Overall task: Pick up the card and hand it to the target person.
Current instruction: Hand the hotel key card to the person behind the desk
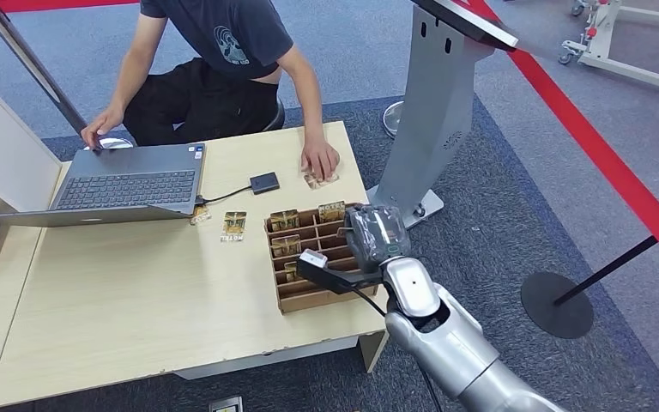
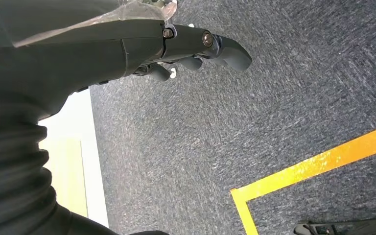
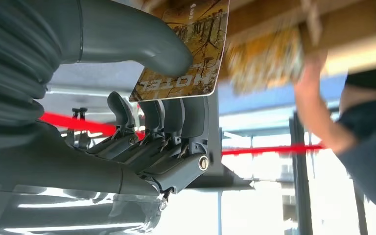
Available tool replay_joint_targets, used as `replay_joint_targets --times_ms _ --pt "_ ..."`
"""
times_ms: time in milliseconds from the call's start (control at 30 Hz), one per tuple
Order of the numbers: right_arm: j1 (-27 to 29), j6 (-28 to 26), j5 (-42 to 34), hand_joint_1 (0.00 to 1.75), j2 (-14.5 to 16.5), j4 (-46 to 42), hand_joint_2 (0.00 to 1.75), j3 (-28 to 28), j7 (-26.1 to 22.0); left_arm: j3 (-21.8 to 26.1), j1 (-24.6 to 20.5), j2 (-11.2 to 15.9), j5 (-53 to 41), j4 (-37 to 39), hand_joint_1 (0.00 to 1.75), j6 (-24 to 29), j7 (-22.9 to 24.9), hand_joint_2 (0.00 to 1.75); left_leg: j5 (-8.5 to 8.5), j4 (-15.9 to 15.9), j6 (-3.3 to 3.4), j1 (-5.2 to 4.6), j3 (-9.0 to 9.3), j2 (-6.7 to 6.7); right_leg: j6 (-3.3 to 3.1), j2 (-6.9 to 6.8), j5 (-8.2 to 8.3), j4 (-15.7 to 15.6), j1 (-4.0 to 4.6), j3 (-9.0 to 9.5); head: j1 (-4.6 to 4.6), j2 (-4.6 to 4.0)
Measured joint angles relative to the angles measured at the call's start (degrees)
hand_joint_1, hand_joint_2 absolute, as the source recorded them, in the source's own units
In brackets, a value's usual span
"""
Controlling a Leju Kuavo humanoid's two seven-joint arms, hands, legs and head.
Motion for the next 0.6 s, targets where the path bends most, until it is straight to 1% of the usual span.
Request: replay_joint_targets --times_ms 200,367,500,600 --pt "-3.2 1.2 -1.8 1.33 -2.4 -10.2 1.75 -3.0 -0.6 -0.1 0.1 0.0 0.0 0.0 0.00 0.9 0.3 1.75 0.00 0.0 0.00 -0.01 -0.01 0.00 0.00 0.00 0.00 0.0 -0.02 -0.02 0.01 0.00" --pt "-6.9 1.1 -7.2 1.33 -3.3 -17.3 1.75 -4.1 -3.0 -0.2 0.0 -0.1 0.0 0.0 0.00 1.3 0.6 1.75 0.00 0.0 0.00 0.00 -0.05 0.02 0.00 0.00 0.00 0.0 -0.01 -0.05 0.00 0.00" --pt "-10.1 0.2 -12.8 1.33 -3.0 -18.2 1.75 -3.9 -6.9 -0.5 -0.2 -0.2 0.0 0.0 0.00 1.3 0.7 1.75 0.00 0.0 0.00 0.00 -0.09 0.01 0.00 0.00 0.00 0.0 -0.01 -0.04 0.00 0.00" --pt "-12.6 -1.4 -17.5 1.33 -1.5 -14.9 1.75 -3.0 -11.4 -1.0 -0.7 -0.3 0.0 0.0 0.00 1.1 0.7 1.75 0.00 0.0 0.00 0.01 -0.10 0.00 0.00 0.00 0.00 0.0 -0.01 -0.03 0.00 0.00"
